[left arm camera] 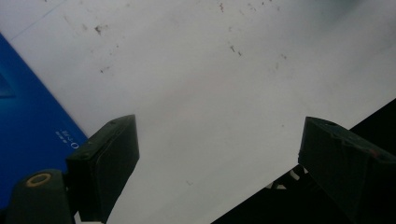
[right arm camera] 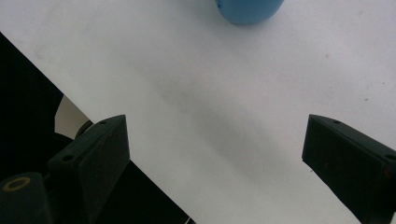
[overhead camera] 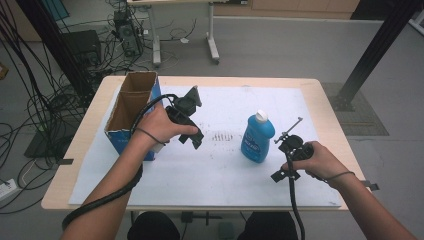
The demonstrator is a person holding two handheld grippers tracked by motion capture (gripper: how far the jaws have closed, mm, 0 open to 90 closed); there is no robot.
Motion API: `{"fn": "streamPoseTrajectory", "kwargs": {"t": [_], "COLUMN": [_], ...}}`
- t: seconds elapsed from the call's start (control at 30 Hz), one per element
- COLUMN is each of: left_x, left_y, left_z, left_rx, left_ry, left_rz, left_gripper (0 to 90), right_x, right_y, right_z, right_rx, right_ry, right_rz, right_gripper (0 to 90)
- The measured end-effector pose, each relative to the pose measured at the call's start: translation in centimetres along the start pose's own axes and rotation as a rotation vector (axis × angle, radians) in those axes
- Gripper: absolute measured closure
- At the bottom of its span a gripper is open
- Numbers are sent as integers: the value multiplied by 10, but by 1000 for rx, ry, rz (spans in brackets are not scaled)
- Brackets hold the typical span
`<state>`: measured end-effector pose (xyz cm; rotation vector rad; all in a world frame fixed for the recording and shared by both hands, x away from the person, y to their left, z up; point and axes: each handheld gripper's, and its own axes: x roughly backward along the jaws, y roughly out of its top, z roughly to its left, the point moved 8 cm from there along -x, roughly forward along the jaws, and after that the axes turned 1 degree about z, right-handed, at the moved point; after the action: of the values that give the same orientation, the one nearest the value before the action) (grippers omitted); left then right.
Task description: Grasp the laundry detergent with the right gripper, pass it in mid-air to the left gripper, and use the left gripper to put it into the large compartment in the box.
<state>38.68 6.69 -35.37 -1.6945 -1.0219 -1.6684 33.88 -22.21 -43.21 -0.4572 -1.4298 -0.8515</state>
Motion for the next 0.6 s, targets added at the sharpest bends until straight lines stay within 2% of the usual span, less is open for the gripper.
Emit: {"fn": "streamPoseTrajectory", "kwargs": {"t": [0.17, 0.6], "left_x": [-7, -23], "left_y": [-6, -20], "left_z": [-2, -9], "left_rx": [6, 5], "left_ry": [-13, -40], "left_rz": [4, 1], "left_gripper": [126, 126], "right_x": [1, -5], "right_y": [1, -1], "right_z": [-2, -7], "right_rx": [14, 0], "right_ry": [-8, 3], "right_rz": [-10, -52], "right_gripper": [69, 66]}}
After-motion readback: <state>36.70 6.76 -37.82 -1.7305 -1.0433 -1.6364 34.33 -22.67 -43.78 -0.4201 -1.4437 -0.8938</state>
